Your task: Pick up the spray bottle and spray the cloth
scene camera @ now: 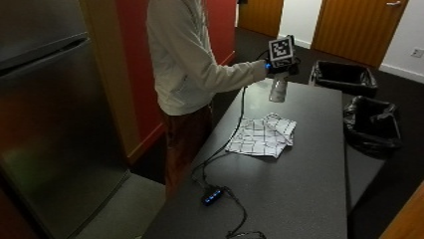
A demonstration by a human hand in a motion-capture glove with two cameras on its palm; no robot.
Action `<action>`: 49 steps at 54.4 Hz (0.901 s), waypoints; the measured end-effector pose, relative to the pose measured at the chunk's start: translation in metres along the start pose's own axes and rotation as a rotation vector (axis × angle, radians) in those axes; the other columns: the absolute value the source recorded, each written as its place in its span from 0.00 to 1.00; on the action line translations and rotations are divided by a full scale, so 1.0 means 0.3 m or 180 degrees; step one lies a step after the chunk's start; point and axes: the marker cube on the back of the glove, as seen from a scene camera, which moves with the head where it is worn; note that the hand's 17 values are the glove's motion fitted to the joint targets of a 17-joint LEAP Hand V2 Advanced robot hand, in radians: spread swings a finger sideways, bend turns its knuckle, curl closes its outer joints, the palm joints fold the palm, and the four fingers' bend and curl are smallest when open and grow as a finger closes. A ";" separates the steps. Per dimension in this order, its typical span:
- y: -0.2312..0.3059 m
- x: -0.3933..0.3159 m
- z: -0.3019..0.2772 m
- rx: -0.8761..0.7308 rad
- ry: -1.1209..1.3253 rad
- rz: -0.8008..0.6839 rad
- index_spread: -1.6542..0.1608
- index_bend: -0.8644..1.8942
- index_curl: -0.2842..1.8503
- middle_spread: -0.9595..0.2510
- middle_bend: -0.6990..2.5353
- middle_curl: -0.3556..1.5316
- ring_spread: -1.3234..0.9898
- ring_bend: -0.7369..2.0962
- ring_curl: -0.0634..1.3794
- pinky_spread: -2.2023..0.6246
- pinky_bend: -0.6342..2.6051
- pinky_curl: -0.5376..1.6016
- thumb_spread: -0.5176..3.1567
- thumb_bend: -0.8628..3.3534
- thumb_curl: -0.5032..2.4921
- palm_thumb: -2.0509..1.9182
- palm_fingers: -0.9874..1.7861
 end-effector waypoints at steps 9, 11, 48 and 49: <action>-0.047 0.004 0.093 0.0429 -0.0860 -0.0158 0.78 0.43 0.40 0.66 0.41 0.46 0.49 0.47 0.37 0.69 0.32 0.43 0.15 0.20 0.42 0.77 0.84; -0.014 0.020 0.145 0.0211 -0.1013 -0.0125 0.78 0.43 0.40 0.66 0.41 0.46 0.49 0.47 0.37 0.69 0.32 0.43 0.15 0.20 0.42 0.77 0.84; -0.064 0.383 0.938 -0.0116 -0.0434 0.0503 0.80 0.39 0.39 0.67 0.37 0.44 0.50 0.45 0.35 0.70 0.33 0.43 0.20 0.20 0.42 0.76 0.80; -0.065 0.375 0.933 -0.0139 -0.0477 0.0495 0.80 0.38 0.39 0.67 0.36 0.44 0.50 0.45 0.35 0.70 0.33 0.43 0.20 0.20 0.42 0.76 0.79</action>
